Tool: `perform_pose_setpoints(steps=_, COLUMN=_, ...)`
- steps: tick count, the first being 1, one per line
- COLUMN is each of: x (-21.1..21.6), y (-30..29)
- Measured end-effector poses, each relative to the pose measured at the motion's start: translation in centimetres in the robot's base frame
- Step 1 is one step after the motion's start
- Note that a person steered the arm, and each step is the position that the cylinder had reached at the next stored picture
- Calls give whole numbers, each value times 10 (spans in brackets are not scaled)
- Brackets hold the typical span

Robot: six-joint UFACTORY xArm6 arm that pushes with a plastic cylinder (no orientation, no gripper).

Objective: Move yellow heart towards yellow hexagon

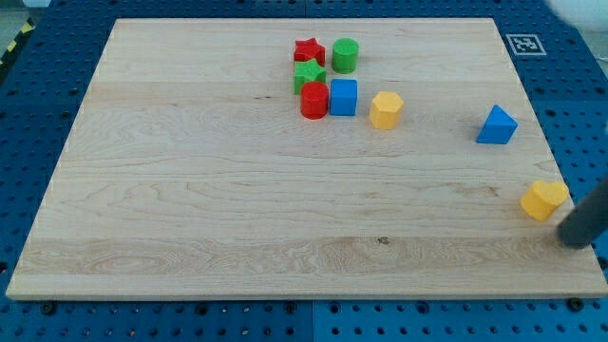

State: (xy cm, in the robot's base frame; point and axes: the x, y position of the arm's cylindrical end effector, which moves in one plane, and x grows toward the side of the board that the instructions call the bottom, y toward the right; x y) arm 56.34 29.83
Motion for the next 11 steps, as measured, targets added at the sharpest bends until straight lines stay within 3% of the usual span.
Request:
perform_pose_setpoints(steps=1, x=-36, y=-2)
perform_pose_setpoints(steps=2, x=-63, y=-59)
perform_pose_setpoints(steps=3, x=-66, y=-43)
perform_pose_setpoints(steps=4, x=-41, y=7)
perform_pose_setpoints(steps=5, x=4, y=2)
perform_pose_setpoints(steps=6, x=8, y=-43)
perform_pose_setpoints(steps=8, x=-71, y=-84)
perform_pose_setpoints(steps=10, x=-29, y=-90)
perform_pose_setpoints(steps=11, x=-33, y=-117)
